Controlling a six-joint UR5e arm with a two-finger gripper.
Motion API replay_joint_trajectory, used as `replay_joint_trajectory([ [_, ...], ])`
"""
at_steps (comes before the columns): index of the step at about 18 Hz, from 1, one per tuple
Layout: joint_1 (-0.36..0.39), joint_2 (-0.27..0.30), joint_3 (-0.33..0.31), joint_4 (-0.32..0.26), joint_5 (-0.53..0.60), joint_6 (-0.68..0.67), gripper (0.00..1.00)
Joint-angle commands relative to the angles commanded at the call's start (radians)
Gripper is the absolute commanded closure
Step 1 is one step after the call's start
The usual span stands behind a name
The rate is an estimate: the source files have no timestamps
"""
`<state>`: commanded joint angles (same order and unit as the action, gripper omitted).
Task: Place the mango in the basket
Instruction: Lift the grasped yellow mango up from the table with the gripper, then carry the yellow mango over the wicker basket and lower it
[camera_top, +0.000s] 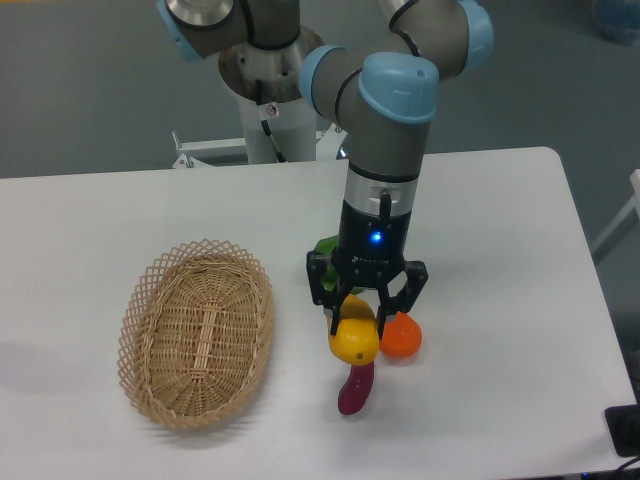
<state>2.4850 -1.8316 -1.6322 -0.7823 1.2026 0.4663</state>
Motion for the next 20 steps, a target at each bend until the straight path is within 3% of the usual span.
replay_joint_trajectory([
  [11, -0.034, 0.003, -0.021, -0.003, 0.066, -0.011, 0.48],
  [20, -0.19, -0.018, -0.069, -0.005, 0.193, -0.132, 0.47],
])
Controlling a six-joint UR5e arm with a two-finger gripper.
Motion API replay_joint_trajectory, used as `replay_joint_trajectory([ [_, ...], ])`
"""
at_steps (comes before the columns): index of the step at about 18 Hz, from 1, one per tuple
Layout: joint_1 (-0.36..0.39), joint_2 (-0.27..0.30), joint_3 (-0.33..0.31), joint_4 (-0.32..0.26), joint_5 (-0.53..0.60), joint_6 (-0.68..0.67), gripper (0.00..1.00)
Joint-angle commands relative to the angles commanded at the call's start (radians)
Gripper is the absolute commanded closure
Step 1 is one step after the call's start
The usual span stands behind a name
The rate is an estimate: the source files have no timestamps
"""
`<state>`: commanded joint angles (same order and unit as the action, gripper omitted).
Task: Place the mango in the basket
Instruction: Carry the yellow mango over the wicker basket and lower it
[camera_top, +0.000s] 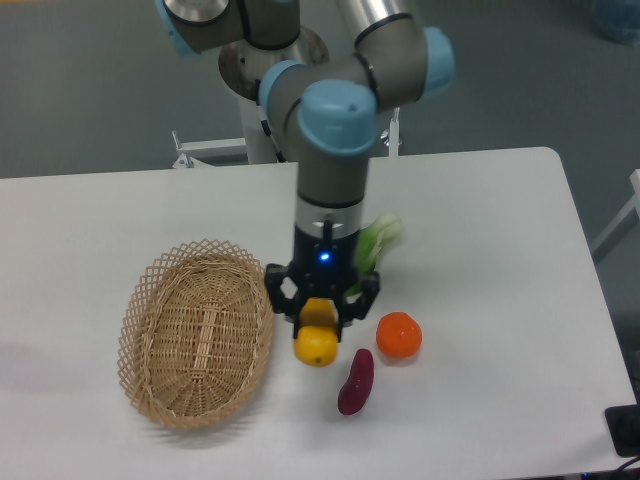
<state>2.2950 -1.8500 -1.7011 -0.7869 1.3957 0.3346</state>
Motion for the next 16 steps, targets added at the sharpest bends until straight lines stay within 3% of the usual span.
replay_joint_trajectory([
  [6, -0.104, -0.005, -0.046, 0.0, 0.075, -0.089, 0.46],
  [9, -0.153, -0.038, -0.046, 0.0, 0.078, -0.152, 0.44],
  [16, -0.221, -0.087, -0.045, 0.0, 0.086, -0.157, 0.44],
])
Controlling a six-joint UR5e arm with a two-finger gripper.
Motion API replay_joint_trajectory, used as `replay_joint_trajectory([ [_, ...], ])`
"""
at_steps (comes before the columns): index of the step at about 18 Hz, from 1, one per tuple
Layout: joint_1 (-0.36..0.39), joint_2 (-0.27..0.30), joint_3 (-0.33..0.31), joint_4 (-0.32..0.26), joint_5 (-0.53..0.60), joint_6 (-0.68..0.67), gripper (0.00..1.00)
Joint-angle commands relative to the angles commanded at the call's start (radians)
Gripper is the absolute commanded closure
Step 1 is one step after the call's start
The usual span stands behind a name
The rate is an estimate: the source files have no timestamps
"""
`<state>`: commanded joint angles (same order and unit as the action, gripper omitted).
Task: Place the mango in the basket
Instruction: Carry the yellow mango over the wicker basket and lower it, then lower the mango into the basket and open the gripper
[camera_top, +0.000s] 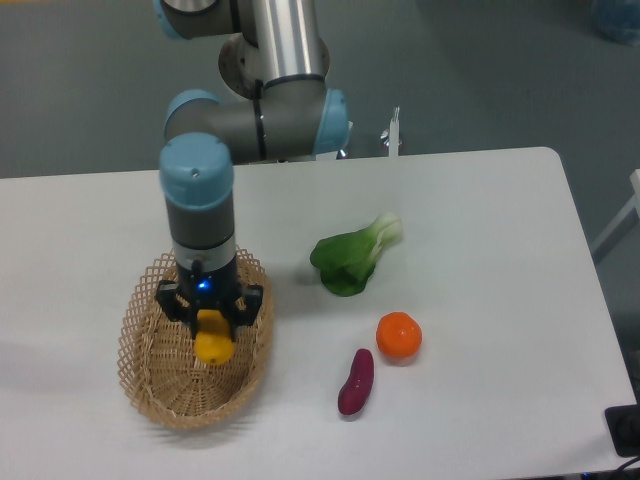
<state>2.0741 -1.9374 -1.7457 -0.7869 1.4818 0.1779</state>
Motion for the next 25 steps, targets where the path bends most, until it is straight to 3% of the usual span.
replay_joint_trajectory([
  [10, -0.046, -0.034, -0.009, 0.003, 0.026, 0.0, 0.4],
  [12, -0.046, -0.035, -0.009, 0.003, 0.026, 0.0, 0.33],
  [16, -0.046, -0.035, 0.003, 0.006, 0.058, 0.011, 0.0],
  [25, -0.02, -0.009, 0.047, -0.008, 0.08, 0.02, 0.0],
])
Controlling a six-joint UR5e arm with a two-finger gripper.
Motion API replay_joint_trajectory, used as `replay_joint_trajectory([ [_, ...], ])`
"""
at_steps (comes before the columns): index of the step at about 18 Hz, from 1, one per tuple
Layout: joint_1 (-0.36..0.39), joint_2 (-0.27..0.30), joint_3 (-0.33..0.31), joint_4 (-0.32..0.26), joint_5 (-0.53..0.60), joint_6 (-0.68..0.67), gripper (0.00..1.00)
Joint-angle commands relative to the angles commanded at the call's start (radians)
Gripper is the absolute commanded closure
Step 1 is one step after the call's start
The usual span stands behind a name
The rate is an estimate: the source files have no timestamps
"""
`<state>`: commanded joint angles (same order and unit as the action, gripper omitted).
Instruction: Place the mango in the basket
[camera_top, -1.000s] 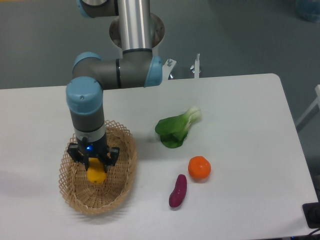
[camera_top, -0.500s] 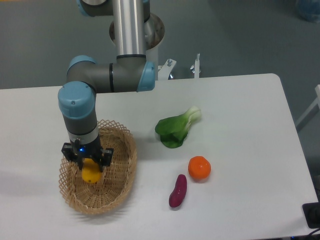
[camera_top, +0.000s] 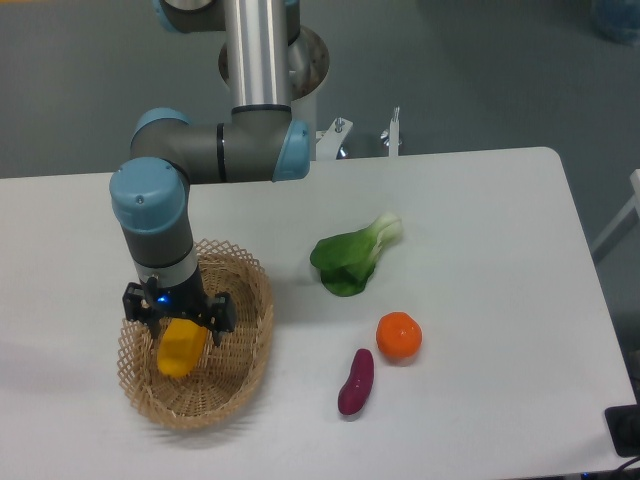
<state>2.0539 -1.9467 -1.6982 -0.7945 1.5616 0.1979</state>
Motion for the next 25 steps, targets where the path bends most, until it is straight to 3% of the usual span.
replay_joint_trajectory([
  [4, 0.058, 0.029, 0.015, -0.018, -0.002, 0.076, 0.0],
  [9, 0.159, 0.086, 0.018, -0.117, -0.005, 0.256, 0.0],
  [12, 0.213, 0.095, 0.041, -0.213, -0.003, 0.375, 0.0],
  [17, 0.294, 0.123, 0.14, -0.418, -0.008, 0.605, 0.0],
  [18, 0.305, 0.124, 0.146, -0.437, -0.009, 0.642, 0.0],
  [25, 0.328, 0.124, 0.166, -0.44, -0.014, 0.669, 0.0],
])
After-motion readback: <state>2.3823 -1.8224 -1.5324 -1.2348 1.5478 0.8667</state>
